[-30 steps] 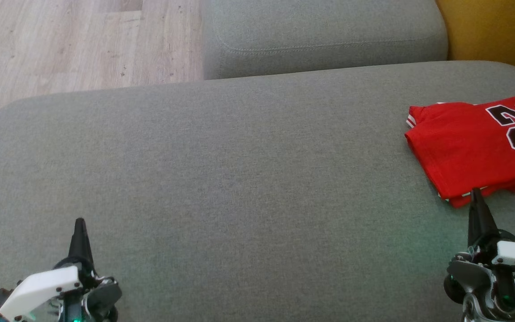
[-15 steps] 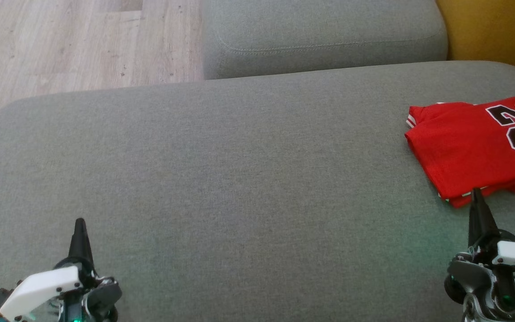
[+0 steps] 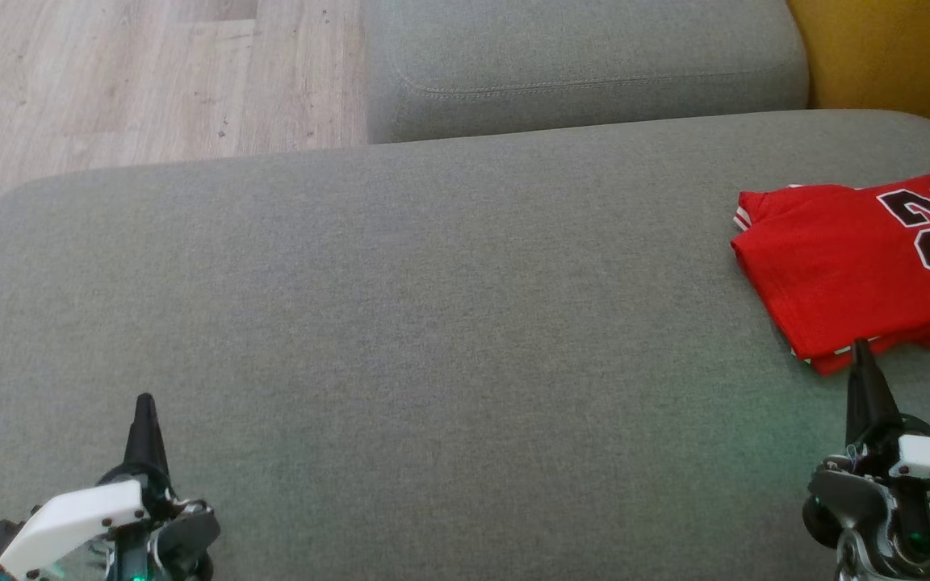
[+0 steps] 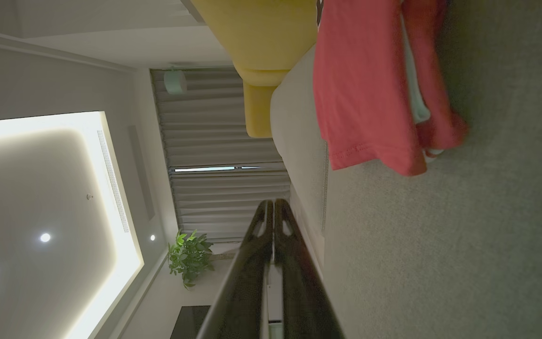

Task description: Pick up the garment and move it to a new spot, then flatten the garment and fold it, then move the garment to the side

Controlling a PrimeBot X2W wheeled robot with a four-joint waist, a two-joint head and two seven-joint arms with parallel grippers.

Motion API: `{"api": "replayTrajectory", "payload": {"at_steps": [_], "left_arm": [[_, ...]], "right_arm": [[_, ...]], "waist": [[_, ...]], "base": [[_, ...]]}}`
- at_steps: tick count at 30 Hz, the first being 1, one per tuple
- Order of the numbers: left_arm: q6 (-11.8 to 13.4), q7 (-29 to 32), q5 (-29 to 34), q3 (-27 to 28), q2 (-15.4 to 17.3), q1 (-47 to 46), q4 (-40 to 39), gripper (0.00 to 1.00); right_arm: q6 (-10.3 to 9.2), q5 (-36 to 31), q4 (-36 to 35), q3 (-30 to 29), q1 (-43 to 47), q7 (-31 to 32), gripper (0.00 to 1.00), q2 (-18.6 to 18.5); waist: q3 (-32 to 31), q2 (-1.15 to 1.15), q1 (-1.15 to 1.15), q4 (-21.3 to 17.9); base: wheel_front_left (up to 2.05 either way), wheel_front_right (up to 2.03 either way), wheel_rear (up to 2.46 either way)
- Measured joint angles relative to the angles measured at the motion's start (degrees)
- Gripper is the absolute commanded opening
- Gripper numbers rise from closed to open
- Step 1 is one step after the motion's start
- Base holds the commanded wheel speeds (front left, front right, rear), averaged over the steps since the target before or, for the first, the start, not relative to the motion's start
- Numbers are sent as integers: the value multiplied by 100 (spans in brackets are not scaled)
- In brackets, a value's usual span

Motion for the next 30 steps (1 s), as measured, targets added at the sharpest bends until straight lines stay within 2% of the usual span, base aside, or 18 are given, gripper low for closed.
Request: {"api": "replayTrajectory", "payload": {"at_steps": [30], "left_arm": [[0, 25, 1, 11, -9, -1, 0, 0]], "right_arm": [[0, -1, 1, -13, 0, 25, 0, 3]], "waist": [[0, 0, 0, 0]], "base": [[0, 0, 0]]}}
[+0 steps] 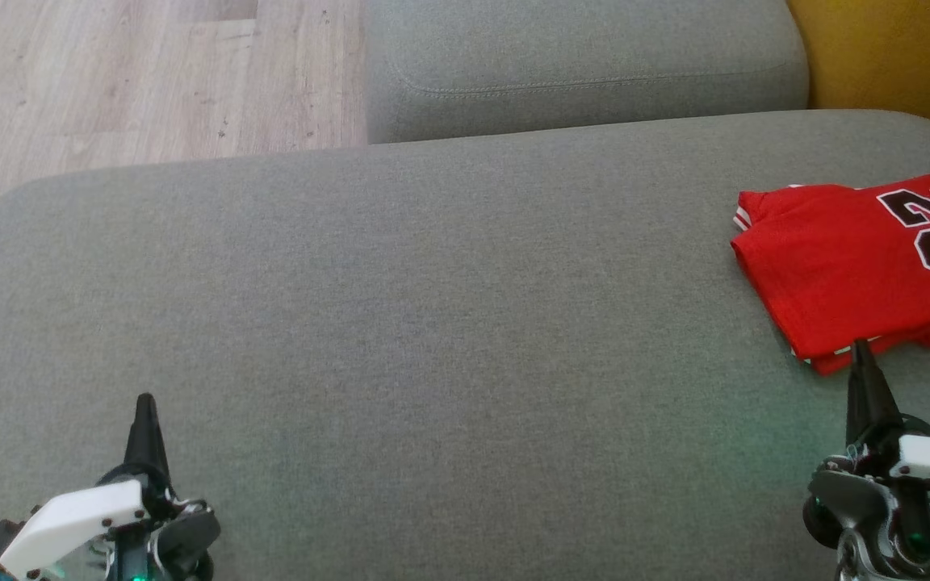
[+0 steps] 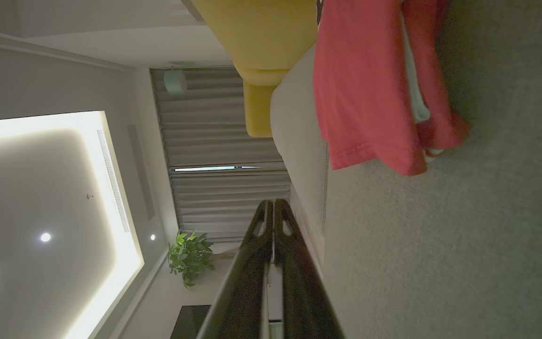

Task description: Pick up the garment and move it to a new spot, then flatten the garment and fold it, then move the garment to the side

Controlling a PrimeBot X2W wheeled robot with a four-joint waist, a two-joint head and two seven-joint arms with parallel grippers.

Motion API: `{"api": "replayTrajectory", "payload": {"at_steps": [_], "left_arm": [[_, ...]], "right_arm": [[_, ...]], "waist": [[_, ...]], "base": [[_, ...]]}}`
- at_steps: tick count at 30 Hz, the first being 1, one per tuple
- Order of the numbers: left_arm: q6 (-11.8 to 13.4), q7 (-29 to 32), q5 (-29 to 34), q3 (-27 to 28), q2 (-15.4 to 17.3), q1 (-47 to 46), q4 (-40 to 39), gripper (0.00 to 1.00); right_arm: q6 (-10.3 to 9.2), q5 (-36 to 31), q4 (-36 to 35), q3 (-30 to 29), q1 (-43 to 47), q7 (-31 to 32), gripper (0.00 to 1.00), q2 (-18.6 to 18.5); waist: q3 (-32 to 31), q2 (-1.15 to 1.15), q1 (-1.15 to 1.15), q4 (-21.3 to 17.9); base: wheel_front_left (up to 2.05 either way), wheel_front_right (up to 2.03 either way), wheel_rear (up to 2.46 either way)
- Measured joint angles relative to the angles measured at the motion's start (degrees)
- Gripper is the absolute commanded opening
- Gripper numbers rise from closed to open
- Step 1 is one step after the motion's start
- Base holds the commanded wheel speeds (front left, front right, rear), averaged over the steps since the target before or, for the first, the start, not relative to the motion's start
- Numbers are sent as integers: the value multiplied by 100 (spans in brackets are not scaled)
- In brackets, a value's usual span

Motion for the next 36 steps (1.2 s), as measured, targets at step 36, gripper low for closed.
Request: {"api": "replayTrajectory", "payload": {"at_steps": [36], "left_arm": [[-1, 5, 1, 11, -9, 0, 0, 0]], "right_arm": [[0, -9, 0, -12, 0, 0, 0, 1]], "waist": [[0, 0, 0, 0]], "base": [[0, 0, 0]]}}
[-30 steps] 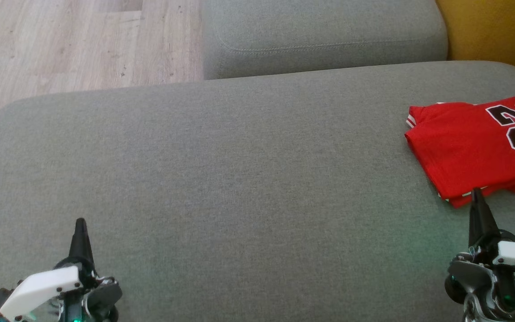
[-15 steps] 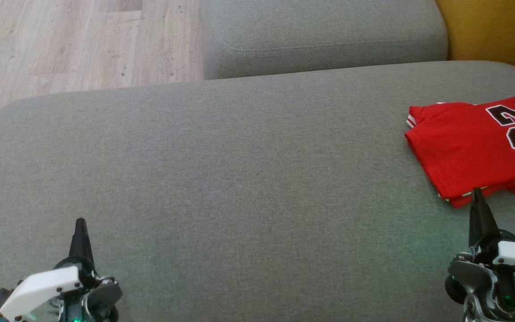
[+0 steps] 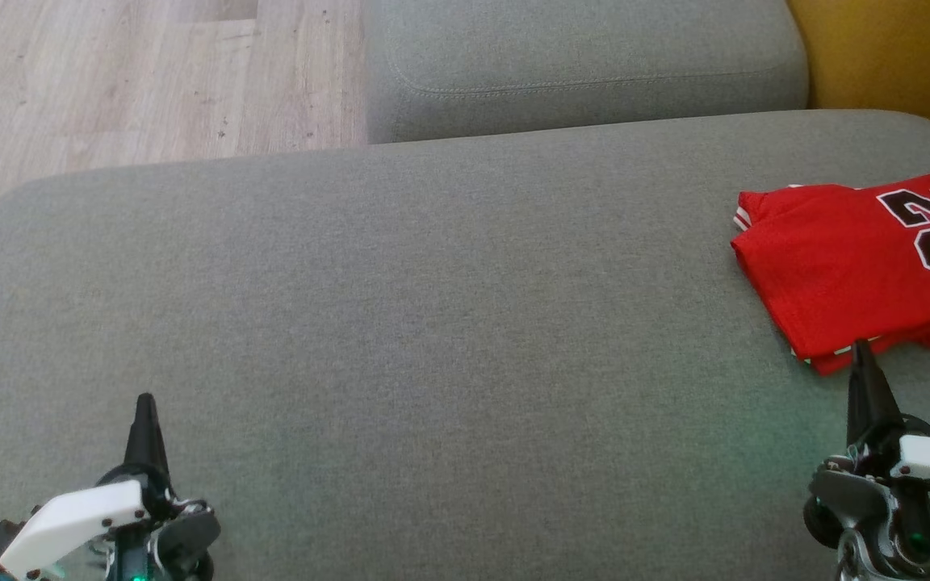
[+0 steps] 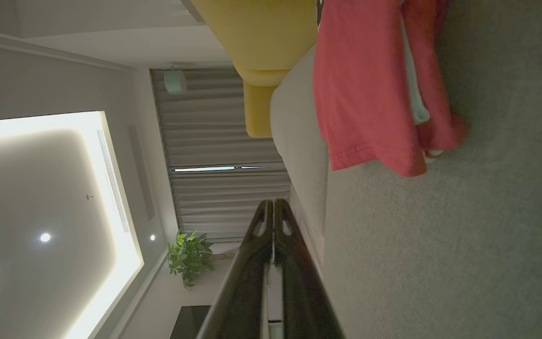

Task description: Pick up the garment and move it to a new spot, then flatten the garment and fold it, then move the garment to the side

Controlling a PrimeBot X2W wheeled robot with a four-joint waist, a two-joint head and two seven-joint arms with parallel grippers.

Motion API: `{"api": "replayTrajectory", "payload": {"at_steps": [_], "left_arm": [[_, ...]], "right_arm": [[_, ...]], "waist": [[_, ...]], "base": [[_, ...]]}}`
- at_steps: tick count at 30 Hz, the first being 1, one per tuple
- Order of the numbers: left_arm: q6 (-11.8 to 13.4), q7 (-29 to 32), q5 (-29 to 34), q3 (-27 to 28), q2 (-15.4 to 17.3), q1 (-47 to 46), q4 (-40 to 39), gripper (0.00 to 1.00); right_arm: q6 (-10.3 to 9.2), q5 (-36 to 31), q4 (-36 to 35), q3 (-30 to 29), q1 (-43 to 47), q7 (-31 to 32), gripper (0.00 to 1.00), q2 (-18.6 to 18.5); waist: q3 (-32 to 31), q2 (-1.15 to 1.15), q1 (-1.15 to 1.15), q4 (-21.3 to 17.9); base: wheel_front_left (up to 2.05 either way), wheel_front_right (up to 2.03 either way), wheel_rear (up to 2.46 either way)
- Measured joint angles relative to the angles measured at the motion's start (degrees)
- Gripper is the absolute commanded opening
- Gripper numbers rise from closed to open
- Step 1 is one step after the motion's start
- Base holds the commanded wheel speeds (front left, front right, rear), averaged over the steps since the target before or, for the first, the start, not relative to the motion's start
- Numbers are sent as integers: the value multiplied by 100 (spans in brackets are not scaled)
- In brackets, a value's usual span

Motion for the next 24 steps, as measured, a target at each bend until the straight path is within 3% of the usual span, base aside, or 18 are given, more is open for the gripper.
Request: {"api": "replayTrajectory", "payload": {"at_steps": [24], "left_arm": [[0, 0, 43, 7, -2, 0, 1, 0]], "right_arm": [[0, -9, 0, -5, 0, 1, 0, 1]], "waist": [[0, 0, 0, 0]], "base": [[0, 0, 0]]}}
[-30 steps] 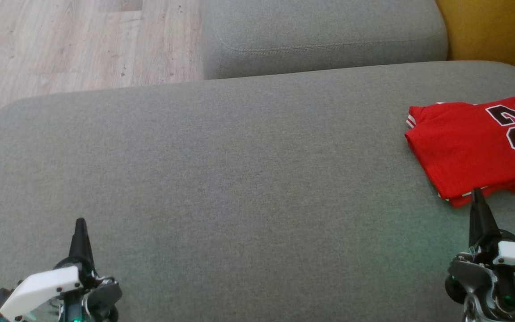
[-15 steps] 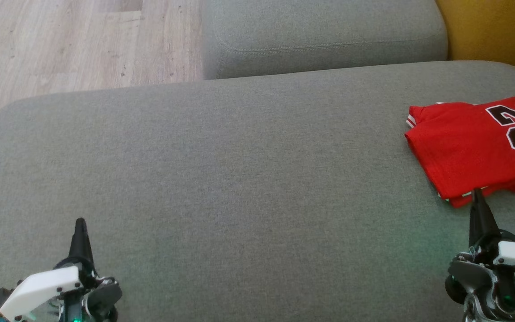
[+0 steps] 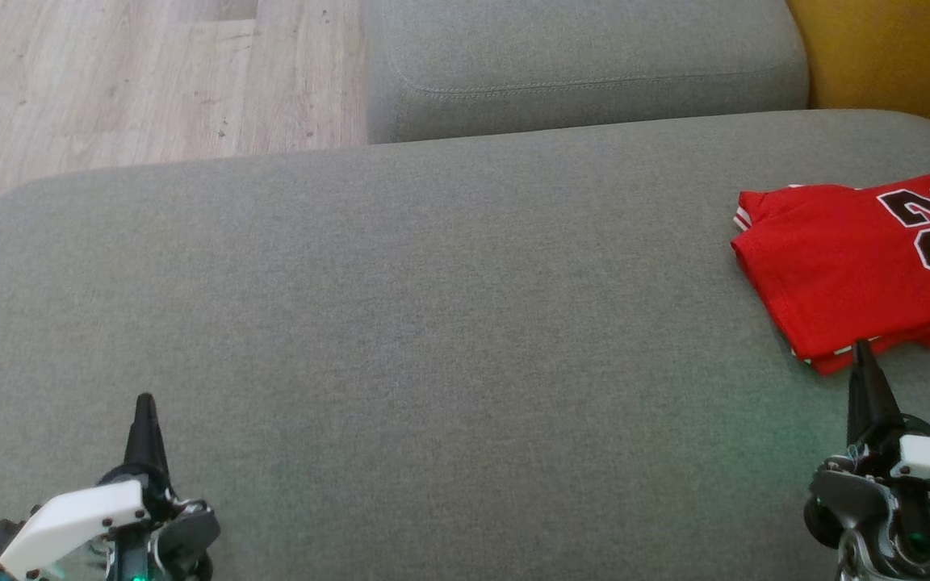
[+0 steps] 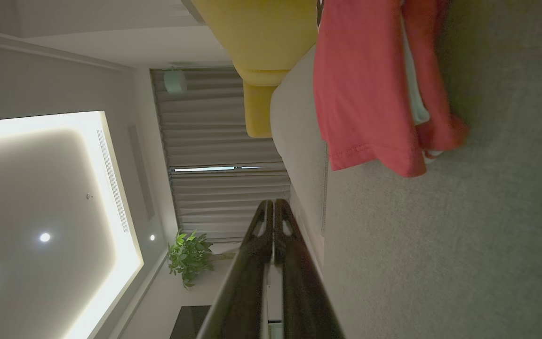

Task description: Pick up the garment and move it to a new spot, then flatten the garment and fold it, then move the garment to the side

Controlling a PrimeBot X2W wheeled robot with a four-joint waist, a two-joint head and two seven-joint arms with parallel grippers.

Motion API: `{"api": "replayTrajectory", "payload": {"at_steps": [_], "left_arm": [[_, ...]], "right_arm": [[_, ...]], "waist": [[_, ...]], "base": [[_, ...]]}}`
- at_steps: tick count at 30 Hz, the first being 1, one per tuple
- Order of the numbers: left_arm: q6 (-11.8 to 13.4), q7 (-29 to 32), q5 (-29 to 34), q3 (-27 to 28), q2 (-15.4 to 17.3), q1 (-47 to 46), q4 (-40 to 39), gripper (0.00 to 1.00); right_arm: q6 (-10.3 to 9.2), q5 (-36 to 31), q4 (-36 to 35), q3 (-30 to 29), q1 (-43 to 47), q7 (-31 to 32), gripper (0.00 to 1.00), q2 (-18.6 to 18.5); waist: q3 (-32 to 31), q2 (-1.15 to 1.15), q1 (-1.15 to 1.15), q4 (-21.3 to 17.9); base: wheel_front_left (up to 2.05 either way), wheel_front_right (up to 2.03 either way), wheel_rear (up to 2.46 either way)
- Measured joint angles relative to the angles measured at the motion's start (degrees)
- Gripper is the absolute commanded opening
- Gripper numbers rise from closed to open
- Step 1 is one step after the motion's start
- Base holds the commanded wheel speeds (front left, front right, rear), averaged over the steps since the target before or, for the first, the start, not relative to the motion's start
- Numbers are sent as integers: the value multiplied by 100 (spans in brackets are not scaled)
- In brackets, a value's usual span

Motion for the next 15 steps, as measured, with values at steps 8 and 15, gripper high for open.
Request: {"api": "replayTrajectory", "payload": {"at_steps": [8, 15], "left_arm": [[0, 0, 7, 1, 0, 0, 0, 0], [0, 0, 7, 2, -1, 0, 0, 0]], "right_arm": [[0, 0, 0, -1, 0, 0, 0, 1], [0, 0, 0, -2, 0, 1, 0, 1]], "waist": [[0, 0, 0, 0], [0, 0, 0, 0]], "base": [[0, 0, 0], [0, 0, 0]]}}
